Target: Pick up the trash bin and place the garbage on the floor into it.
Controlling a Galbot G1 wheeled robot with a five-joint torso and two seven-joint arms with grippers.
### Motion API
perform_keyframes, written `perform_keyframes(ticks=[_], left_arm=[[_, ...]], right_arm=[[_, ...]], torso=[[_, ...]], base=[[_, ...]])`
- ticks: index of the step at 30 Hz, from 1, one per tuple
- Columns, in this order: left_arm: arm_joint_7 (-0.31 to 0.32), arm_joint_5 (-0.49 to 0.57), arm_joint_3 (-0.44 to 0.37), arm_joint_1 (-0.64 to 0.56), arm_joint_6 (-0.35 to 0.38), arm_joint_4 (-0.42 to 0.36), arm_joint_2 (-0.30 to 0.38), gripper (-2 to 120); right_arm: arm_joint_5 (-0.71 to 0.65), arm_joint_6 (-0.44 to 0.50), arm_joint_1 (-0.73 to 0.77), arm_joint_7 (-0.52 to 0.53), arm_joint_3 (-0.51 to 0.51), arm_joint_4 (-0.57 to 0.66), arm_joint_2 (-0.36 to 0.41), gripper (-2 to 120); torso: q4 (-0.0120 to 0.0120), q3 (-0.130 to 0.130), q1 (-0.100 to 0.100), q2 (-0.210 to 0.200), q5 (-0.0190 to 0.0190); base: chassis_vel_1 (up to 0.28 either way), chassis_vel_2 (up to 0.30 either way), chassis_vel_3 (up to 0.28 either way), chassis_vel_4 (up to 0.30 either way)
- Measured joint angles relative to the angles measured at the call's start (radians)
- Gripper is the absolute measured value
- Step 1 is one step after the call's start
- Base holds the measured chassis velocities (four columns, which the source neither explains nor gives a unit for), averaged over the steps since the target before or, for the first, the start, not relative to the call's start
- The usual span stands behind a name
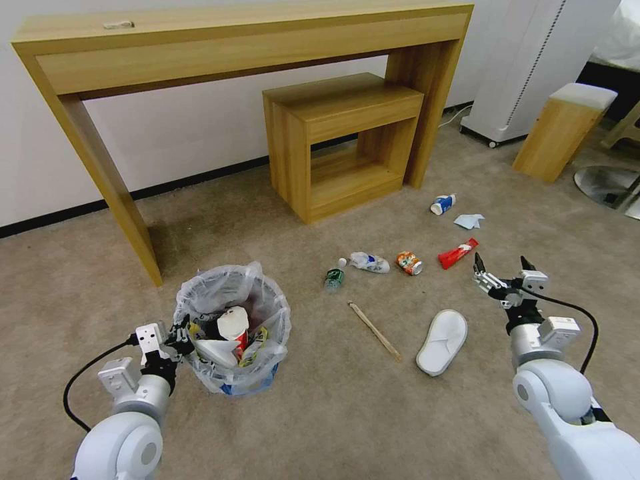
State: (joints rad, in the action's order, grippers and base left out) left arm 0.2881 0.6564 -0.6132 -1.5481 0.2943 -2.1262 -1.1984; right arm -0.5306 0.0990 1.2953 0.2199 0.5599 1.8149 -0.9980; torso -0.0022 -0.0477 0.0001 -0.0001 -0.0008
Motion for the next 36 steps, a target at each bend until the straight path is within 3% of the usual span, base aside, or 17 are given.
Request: perform_keyframes(ticks=[10,36], left_arm=[[-0.002,-0.007,0.002,-0.002,-0.008,0.003,-0.006,1],[-0.001,-0.008,-0.015,0.001,-0.013,0.007,-0.007,1]], right_arm=[[0.005,0.002,0.003,0.002,0.001,-0.006,-0.004,82],[0.01,0.009,0.001,-0.001,-0.005,-0.015,-0.008,84]], torso=[[0.0,0.0,0.0,0.0,0.0],[0.0,0.0,0.0,0.0,0.0]], base=[[-0.032,0.03,0.029,-0.039],[-0.02,0.017,0.018,-0.017]])
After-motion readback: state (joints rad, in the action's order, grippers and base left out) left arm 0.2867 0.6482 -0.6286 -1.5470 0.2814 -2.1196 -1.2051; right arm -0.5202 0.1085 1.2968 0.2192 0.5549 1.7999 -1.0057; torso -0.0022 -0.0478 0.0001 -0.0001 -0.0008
